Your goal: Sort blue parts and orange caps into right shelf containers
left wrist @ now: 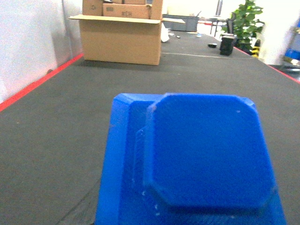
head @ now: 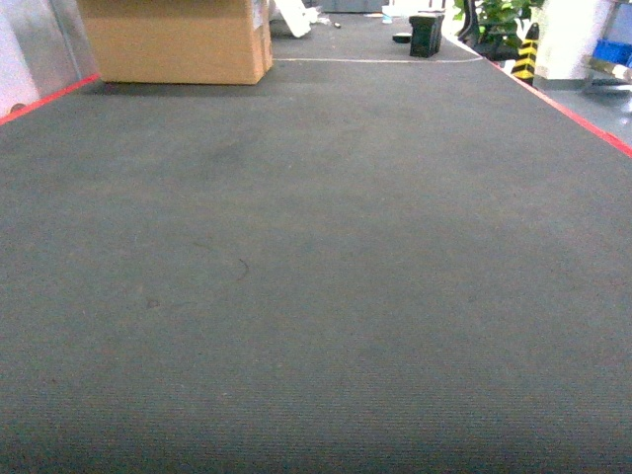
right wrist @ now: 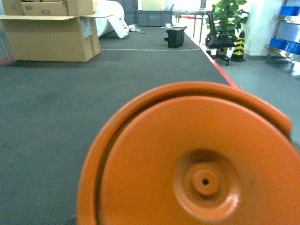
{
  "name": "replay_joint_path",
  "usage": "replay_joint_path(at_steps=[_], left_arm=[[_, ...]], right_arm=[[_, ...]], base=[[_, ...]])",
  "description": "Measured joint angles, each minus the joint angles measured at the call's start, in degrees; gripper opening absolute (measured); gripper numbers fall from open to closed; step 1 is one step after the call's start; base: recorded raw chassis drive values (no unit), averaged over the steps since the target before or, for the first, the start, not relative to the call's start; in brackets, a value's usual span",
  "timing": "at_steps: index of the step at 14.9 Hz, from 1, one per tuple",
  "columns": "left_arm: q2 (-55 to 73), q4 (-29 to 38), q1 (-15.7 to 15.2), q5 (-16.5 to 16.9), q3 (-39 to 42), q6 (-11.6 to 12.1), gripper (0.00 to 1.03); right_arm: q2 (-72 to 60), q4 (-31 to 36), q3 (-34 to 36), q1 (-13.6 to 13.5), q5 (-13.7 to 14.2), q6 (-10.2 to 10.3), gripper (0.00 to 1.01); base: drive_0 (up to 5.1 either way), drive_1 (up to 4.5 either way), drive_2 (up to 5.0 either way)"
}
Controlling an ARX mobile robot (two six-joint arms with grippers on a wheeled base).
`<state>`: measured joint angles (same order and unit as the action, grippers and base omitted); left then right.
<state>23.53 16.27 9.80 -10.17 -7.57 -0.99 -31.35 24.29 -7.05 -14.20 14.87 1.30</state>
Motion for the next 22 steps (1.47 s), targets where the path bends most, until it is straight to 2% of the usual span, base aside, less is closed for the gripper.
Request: replay_joint_path(at_steps=[2,3,4,5,6,8,11,12,15,17,18,22], left_arm=[[-2.62,-1.53,-2.54,2.64,2.19,0.02,0.43],[-5.77,-2.99,-9.42,9.66,3.54,0.09,0.43],[-7.15,-3.54,-10.12,9.55,3.87,0.02,0.43],[-8.22,-4.37,-9.55,10.27,4.44,0.07,0.43],[-9.18,-5.22,-9.64,10.19,4.96,0.09,0.43],[-10.78,-6.03,-9.68,10.19,5.35,0.09,0.43],[-13.33,-6.45,-9.68,10.10,6.97,0.09,0.43],[-19.71,-15.72,-9.68,10.27,6.95,0.11,0.43],[-22.91,-17.09,-9.68,9.99,6.95,0.15,0.43],[-22.91,-16.33,-9.68,10.03,6.95,0.15,0.43],[-22.91,-16.74,-9.68,10.21,6.95,0.15,0.43],[-22.91,-16.72,-9.68,10.21,6.95,0.15,0.43]], right_arm=[[3.65,-2.43,2.05,3.39,-3.80,-0.37,0.45],[7.37,-4.55,3.37,6.10,-6.62,-0.55,0.45],[9.20,-5.64,3.82,7.19,-7.48,-0.59,0.45],[11.04,-7.34,4.33,10.67,-12.26,-0.79,0.45],[12.63,-8.28,4.79,14.36,-13.97,-0.85,0.45],[14.38,-7.37,5.95,14.43,-14.91,-0.90,0.45],[17.77,-10.64,6.34,14.21,-14.88,-0.92,0.45],[19.12,-12.11,6.34,14.21,-14.88,-0.92,0.45],[21.79,-14.69,6.34,14.21,-14.91,-0.92,0.45],[29.44,-25.20,6.29,14.21,-14.86,-0.92,0.45],[30.95,-23.39,6.27,14.21,-14.91,-0.92,0.45],[31.04,-24.57,6.29,14.21,-14.91,-0.92,0.45]], base=[[0.0,0.00,0.0],[0.0,0.00,0.0],[0.0,0.00,0.0],[0.0,0.00,0.0],[0.0,0.00,0.0],[0.0,0.00,0.0],[0.0,0.00,0.0],[0.0,0.00,0.0],[0.0,0.00,0.0],[0.0,0.00,0.0],[0.0,0.00,0.0],[0.0,0.00,0.0]])
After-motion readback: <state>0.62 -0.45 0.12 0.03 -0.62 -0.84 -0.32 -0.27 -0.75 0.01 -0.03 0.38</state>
